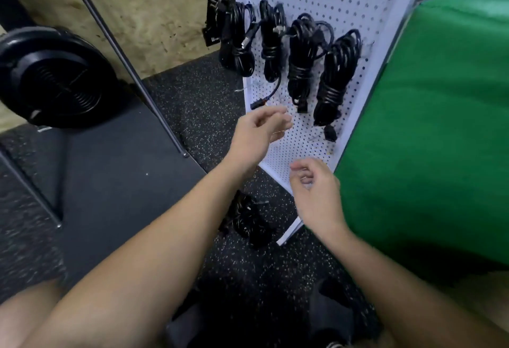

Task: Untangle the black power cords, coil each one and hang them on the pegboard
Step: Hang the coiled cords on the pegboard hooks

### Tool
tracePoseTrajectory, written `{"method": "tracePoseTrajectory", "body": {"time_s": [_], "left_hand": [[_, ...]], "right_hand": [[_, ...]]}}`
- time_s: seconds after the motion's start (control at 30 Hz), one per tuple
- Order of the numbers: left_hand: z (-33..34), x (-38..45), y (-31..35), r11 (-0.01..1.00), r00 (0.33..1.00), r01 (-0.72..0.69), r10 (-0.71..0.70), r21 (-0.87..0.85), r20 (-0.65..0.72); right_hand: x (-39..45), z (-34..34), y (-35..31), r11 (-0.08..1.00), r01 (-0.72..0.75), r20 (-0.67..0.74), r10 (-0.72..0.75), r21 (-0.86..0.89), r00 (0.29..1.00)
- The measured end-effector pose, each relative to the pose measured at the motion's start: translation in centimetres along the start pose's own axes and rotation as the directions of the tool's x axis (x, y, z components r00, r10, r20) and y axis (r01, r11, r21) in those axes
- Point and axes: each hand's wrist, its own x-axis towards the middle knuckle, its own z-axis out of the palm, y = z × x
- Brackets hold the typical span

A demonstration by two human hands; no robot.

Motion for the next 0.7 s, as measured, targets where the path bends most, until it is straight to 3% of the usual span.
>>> {"method": "tracePoseTrajectory", "body": {"time_s": [0.1,0.27,0.4,0.53,0.7], "left_hand": [[-4.4,-2.6,-6.9,0.984,0.975,0.168,-0.174,-0.053,-0.14],[-11.5,-7.1,-18.6,0.867,0.798,0.497,-0.466,-0.018,-0.382],[-15.6,-9.8,-25.3,0.788,0.689,0.615,-0.551,-0.024,-0.471],[-18.3,-10.6,-30.7,0.708,0.631,0.704,-0.589,0.053,-0.505],[-21.0,-7.8,-34.3,0.723,0.583,0.69,-0.52,0.043,-0.624]], "right_hand": [[-1.5,5.5,3.6,0.991,-0.135,0.234,0.137,-0.026,0.963],[-2.9,13.7,8.0,0.963,-0.237,0.527,0.27,-0.132,0.806],[-2.6,19.4,10.6,0.959,-0.211,0.646,0.282,-0.187,0.709],[-1.1,25.3,12.8,0.948,-0.219,0.719,0.319,-0.232,0.617],[0.8,31.7,14.2,0.94,-0.192,0.748,0.341,-0.282,0.57]]}}
